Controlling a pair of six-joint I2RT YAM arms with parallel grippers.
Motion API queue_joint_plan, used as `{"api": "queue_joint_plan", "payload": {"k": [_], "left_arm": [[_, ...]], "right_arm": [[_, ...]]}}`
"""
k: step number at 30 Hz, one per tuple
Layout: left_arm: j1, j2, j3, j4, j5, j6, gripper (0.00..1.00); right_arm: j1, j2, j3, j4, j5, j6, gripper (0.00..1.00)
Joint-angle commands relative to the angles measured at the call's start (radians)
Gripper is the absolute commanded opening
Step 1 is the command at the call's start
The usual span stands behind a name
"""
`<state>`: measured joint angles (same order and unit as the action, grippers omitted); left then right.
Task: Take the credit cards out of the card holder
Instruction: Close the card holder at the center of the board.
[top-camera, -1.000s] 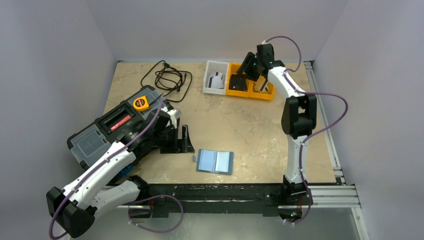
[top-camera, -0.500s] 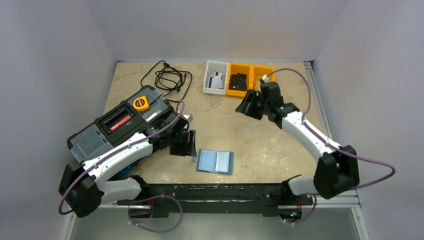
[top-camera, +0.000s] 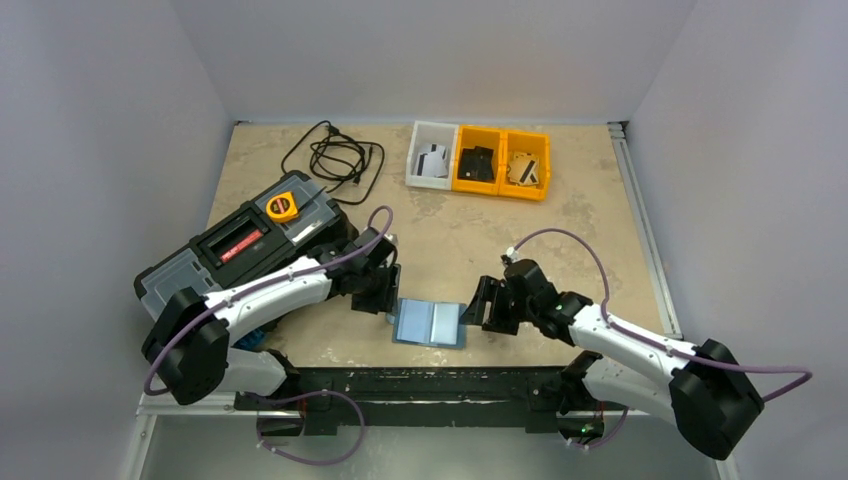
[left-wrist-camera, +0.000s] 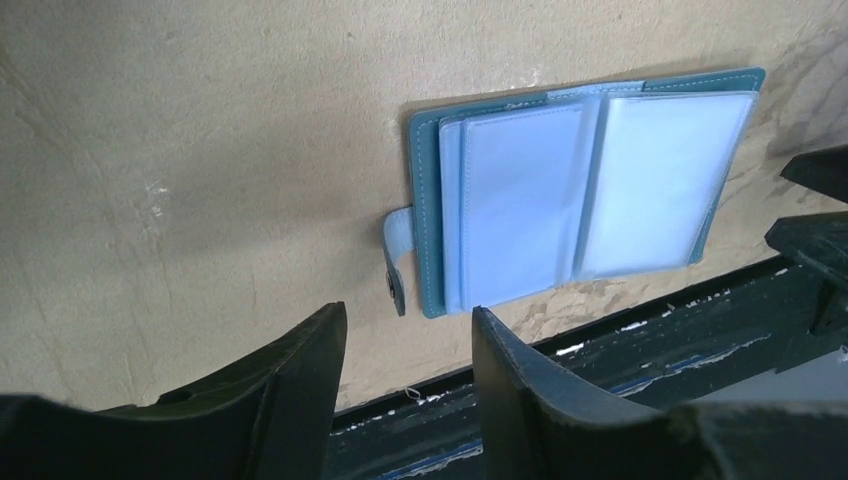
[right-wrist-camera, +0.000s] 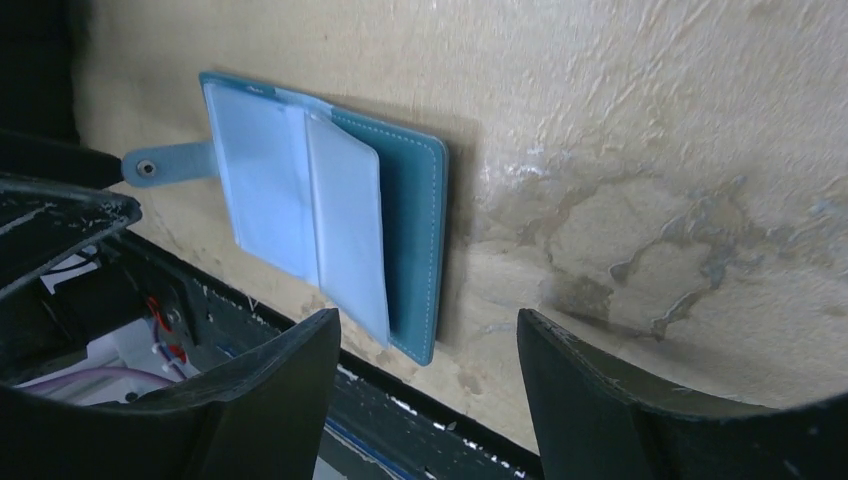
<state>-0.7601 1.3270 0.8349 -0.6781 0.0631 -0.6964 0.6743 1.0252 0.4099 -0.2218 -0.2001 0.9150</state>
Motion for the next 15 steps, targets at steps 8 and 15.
{"api": "queue_joint_plan", "payload": {"k": [8, 15], "left_arm": [[-0.017, 0.103, -0.031, 0.094, -0.060, -0.030, 0.32], [-0.028, 0.163, -0.042, 0.129, -0.059, -0.048, 0.11]], "right_arm": [[0.073, 0.001, -0.063, 0.179, -0.005, 0.121, 0.69], [0.088, 0.073, -0.079, 0.256, -0.017, 0.140, 0.70]]}}
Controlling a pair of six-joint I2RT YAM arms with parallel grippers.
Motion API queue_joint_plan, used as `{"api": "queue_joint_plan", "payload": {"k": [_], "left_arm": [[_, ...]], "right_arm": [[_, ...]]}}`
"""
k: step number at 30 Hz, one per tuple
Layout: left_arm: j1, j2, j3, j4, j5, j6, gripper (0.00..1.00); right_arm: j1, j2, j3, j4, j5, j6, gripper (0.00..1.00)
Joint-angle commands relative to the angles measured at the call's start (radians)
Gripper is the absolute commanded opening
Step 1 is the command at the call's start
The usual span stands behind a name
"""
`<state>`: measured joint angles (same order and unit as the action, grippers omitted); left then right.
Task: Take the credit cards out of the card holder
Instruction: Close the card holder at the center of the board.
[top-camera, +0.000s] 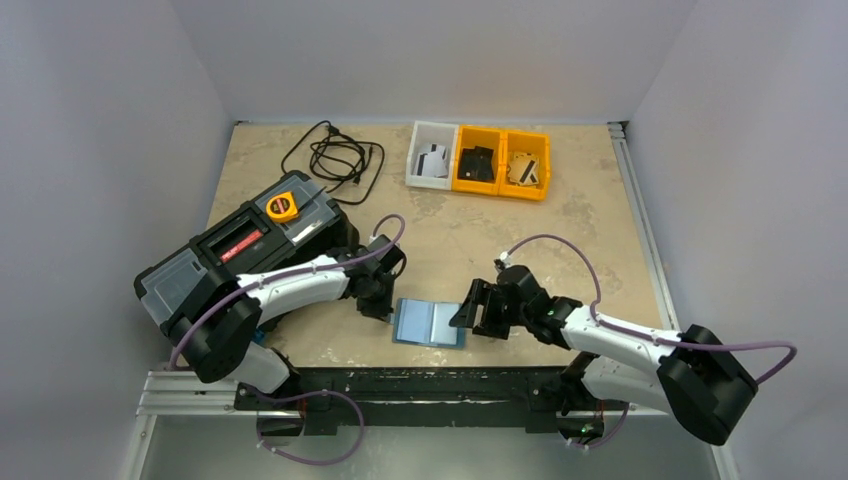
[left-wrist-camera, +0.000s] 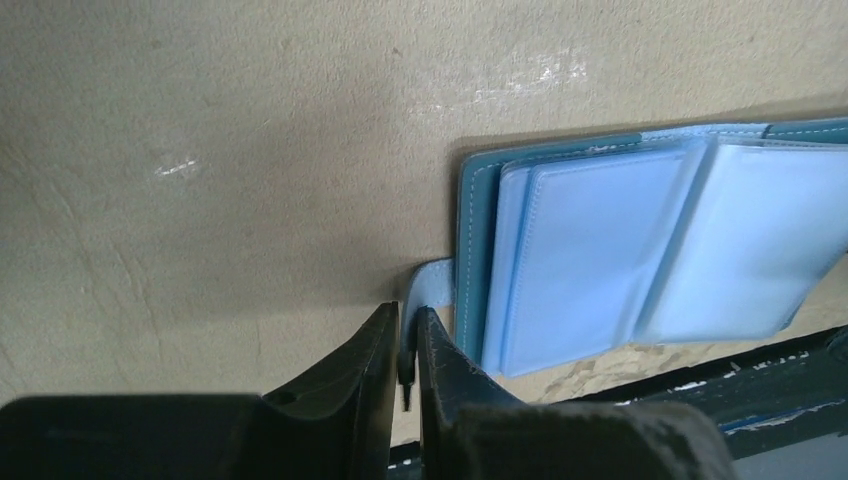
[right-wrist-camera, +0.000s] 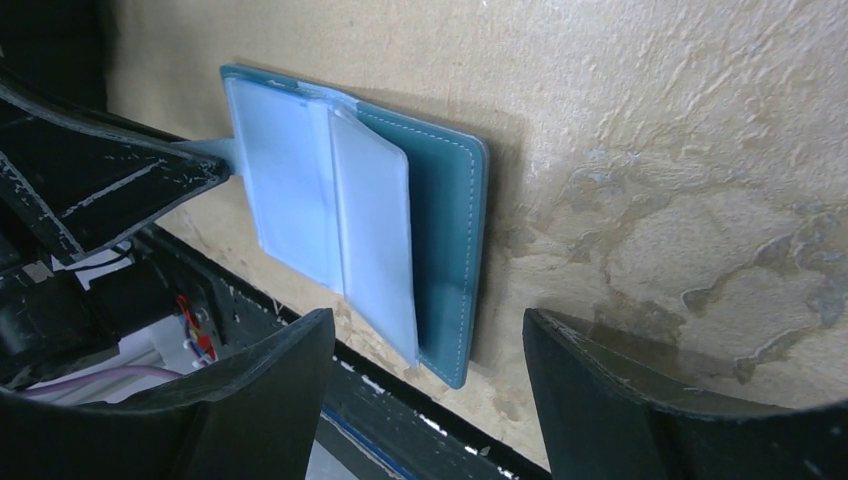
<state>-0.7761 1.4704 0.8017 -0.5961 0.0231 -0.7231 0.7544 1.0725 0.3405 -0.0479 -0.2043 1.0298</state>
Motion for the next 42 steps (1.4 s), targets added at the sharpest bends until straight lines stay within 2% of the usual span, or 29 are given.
{"api": "queue_joint_plan", "payload": {"k": [1, 10, 21, 36, 42], "left_arm": [[-0.015, 0.023, -0.010, 0.049, -0.020, -0.025, 0.09], [-0.040, 0.046, -0.010, 0.082, 0.000, -0.056, 0.03], [-0.081, 0.054, -0.013, 0.122, 0.028, -0.115, 0.00], [-0.094, 0.064, -0.010, 0.184, 0.091, -0.148, 0.00], [-0.095, 0.067, -0.008, 0.196, 0.103, -0.147, 0.00]], "right_arm": [[0.008, 0.037, -0.009, 0.090, -0.017, 0.028, 0.69], [0.011, 0.027, 0.050, 0.095, -0.043, 0.034, 0.69], [0.013, -0.022, 0.162, 0.025, -0.060, 0.033, 0.69], [0.070, 0.221, 0.197, 0.231, -0.090, 0.082, 0.70], [0.106, 0.290, 0.241, 0.249, -0.054, 0.094, 0.73]]}}
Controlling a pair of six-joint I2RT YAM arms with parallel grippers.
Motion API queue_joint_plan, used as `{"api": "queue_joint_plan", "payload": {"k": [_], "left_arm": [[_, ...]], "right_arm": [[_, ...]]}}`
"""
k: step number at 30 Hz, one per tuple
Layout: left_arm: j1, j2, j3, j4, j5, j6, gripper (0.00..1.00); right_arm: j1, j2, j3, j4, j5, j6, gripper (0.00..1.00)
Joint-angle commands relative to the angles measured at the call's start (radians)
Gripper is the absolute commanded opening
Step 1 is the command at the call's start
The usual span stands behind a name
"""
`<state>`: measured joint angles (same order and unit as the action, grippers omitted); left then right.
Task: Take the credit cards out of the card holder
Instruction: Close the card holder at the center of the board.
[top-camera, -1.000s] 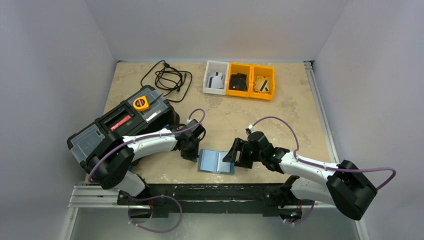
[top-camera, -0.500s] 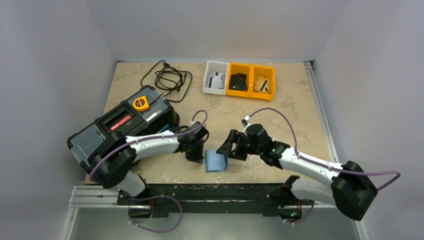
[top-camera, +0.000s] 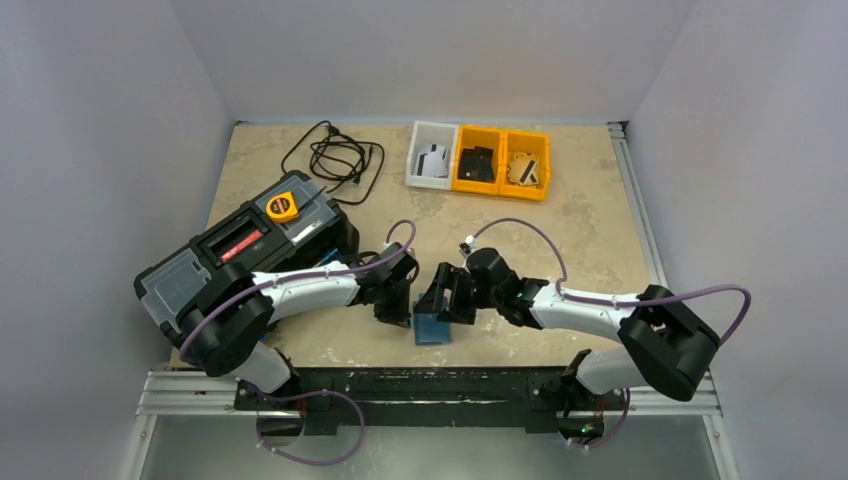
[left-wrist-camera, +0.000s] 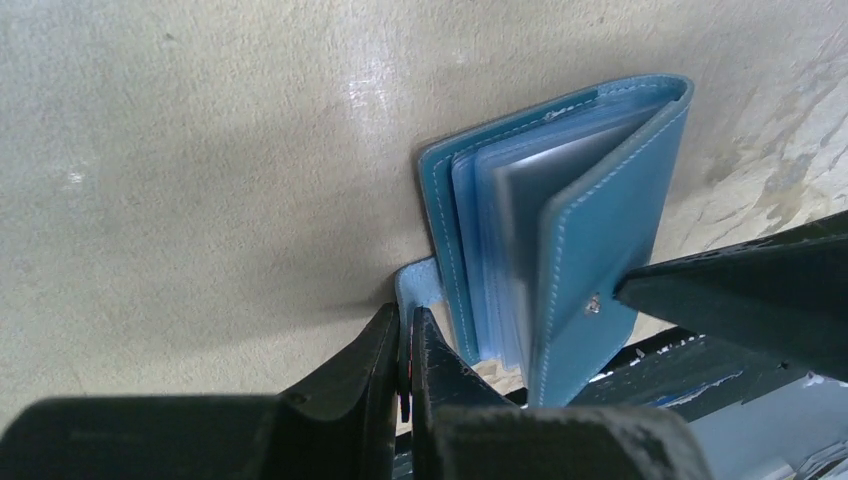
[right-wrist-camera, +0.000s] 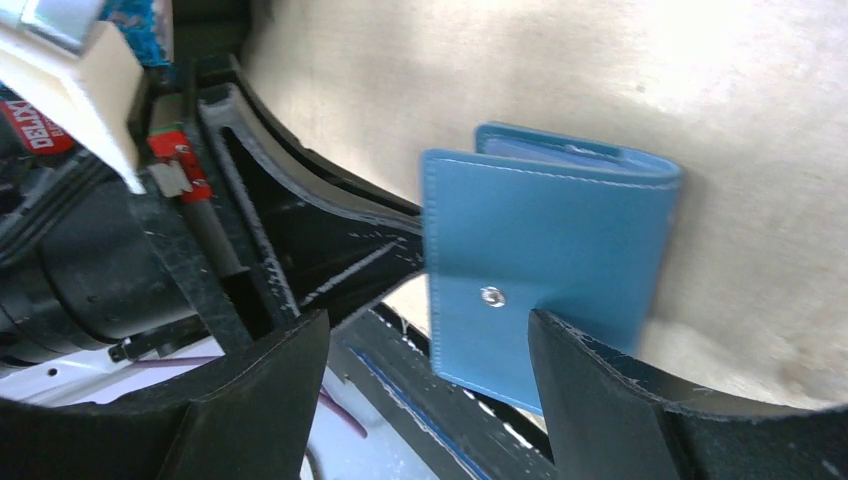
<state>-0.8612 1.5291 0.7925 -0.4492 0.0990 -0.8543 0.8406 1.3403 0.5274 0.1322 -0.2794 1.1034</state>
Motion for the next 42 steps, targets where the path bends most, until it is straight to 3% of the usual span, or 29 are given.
{"api": "queue_joint_plan", "payload": {"k": [1, 13, 30, 38, 42], "left_arm": [[-0.010, 0.008, 0.001, 0.050, 0.028, -0.015, 0.00], [-0.012, -0.021, -0.004, 0.036, 0.022, -0.012, 0.01], [-0.010, -0.220, 0.056, -0.135, -0.061, 0.014, 0.27], [-0.009, -0.348, 0.145, -0.271, -0.138, 0.055, 0.34], [0.000, -0.408, 0.204, -0.340, -0.168, 0.084, 0.43]], "right_arm": [[0.021, 0.039, 0.055, 0.075, 0.024, 0.026, 0.73], [0.028, 0.163, -0.027, 0.115, 0.105, 0.081, 0.74], [0.028, 0.084, 0.023, 0.074, 0.081, 0.079, 0.74], [0.026, 0.055, 0.100, 0.019, 0.088, 0.057, 0.76], [0.025, 0.018, 0.144, -0.033, 0.111, 0.040, 0.78]]}}
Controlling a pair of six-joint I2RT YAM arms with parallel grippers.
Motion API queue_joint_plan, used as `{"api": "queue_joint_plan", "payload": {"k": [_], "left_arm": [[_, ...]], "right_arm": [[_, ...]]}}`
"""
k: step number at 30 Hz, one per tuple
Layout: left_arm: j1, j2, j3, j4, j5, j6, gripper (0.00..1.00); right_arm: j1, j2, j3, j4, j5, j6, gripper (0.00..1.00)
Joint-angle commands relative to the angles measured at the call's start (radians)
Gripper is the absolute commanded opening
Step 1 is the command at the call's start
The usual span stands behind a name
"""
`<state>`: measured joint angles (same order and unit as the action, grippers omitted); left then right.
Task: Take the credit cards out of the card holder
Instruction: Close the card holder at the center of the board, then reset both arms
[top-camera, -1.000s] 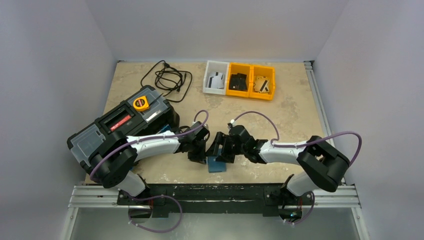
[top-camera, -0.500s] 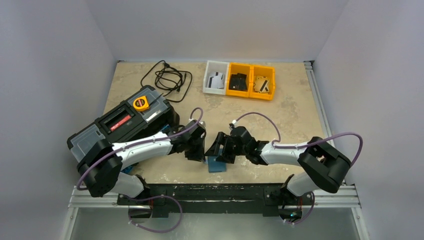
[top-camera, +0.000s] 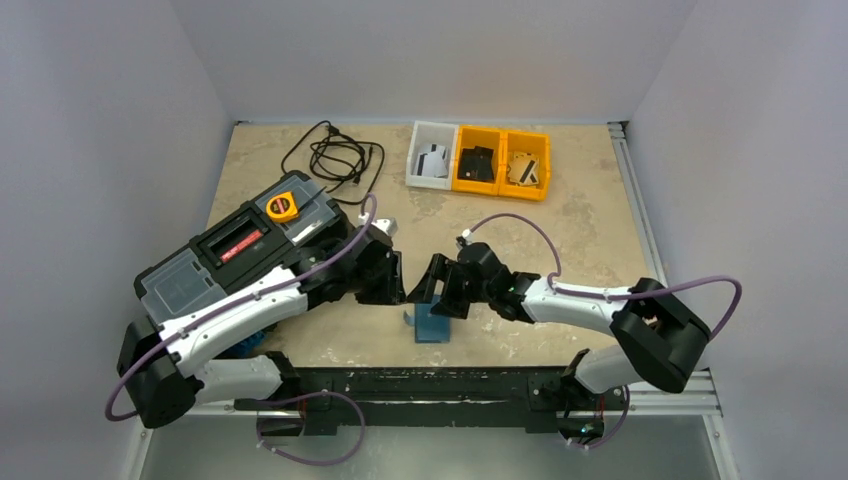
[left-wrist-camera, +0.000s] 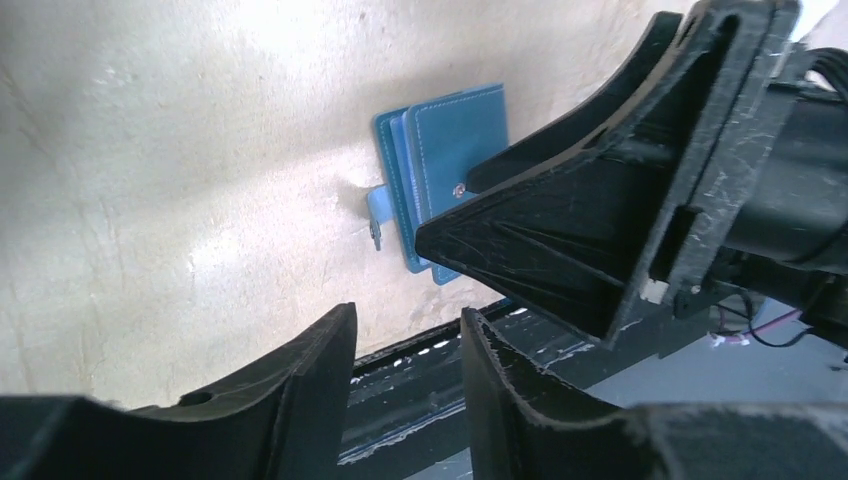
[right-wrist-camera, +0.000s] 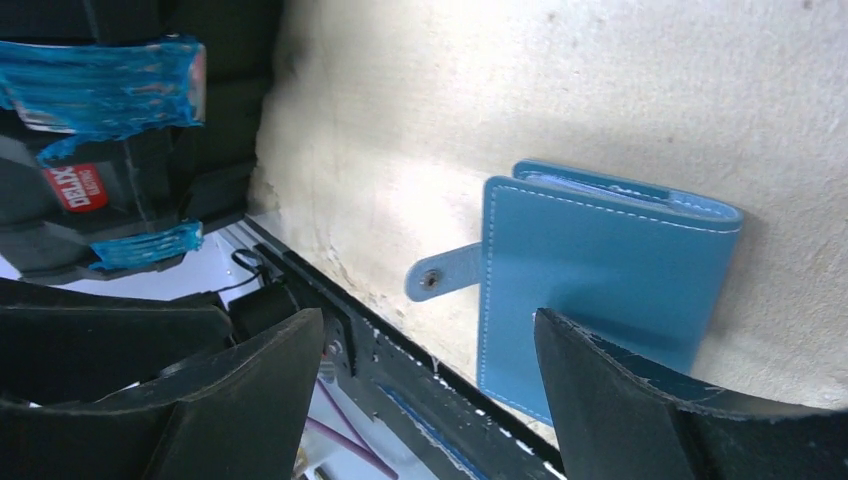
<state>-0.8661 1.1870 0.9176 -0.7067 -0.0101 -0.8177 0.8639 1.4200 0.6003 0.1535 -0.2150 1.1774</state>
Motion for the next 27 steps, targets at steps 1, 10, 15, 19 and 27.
{"api": "queue_joint_plan", "payload": {"k": [1, 10, 15, 19, 27], "left_arm": [[0.011, -0.081, 0.093, -0.094, -0.063, 0.054, 0.47], [0.076, -0.219, 0.269, -0.212, -0.096, 0.140, 0.99], [0.094, -0.295, 0.339, -0.270, -0.169, 0.166, 1.00], [0.095, -0.342, 0.364, -0.306, -0.246, 0.181, 1.00], [0.096, -0.363, 0.360, -0.343, -0.304, 0.212, 1.00]], "right_arm": [[0.001, -0.074, 0.085, -0.078, 0.054, -0.042, 0.79], [-0.007, -0.230, 0.337, -0.364, 0.223, -0.224, 0.98], [-0.006, -0.318, 0.453, -0.490, 0.339, -0.337, 0.99], [-0.008, -0.390, 0.485, -0.537, 0.411, -0.387, 0.99], [-0.008, -0.484, 0.457, -0.546, 0.467, -0.411, 0.99]]}}
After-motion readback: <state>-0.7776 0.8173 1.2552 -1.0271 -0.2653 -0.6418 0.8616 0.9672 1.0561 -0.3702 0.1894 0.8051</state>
